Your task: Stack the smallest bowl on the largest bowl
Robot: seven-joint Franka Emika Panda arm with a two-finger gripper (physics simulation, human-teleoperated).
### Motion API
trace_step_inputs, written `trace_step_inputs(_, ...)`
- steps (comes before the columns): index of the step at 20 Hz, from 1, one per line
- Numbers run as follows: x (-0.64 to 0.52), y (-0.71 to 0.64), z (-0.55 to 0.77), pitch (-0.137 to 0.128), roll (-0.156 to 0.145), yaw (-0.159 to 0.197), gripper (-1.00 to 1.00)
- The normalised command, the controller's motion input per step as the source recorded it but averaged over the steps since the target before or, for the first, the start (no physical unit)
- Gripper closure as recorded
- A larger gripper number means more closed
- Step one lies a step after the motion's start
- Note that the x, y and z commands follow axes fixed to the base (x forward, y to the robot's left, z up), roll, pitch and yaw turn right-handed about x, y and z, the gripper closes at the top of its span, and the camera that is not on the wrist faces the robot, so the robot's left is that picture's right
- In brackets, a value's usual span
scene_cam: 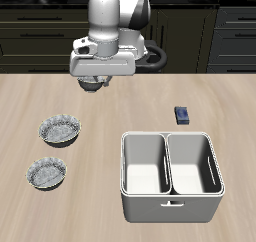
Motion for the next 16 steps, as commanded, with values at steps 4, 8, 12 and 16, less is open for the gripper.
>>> trace_step_inputs(4,0.23,-0.30,0.04,-0.006,-0.022,-0.011,1.00)
trace_step_inputs(8,0.24,-0.35,0.04,0.014,-0.005,-0.034,1.00)
trace_step_inputs(12,0.14,-0.26,0.02,0.021,0.018,-0.037,1.00)
trace_step_inputs(16,0.12,-0.20,-0.01,0.053,0.030,-0.037,1.00)
